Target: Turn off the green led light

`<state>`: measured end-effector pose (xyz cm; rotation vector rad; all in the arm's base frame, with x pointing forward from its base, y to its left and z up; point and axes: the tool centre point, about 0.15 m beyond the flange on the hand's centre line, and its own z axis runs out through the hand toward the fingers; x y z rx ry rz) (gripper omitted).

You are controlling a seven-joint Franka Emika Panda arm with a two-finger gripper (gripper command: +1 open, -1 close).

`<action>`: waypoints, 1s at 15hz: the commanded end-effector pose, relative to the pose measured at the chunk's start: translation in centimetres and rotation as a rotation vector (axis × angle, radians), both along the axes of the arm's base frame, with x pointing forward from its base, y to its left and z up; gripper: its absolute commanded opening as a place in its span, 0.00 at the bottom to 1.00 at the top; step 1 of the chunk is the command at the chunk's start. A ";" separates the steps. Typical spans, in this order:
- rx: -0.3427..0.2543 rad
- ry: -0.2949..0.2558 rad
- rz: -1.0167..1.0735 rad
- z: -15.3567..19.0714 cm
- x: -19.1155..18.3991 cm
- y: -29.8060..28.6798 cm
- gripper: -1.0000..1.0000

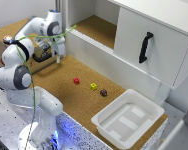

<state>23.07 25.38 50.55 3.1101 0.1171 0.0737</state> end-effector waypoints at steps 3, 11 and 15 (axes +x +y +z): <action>0.031 0.043 0.513 9.0 -5.0 14.4 1.00; -0.017 0.029 0.865 5.2 -9.7 22.4 0.00; -0.065 -0.012 0.854 2.3 -9.1 23.2 0.00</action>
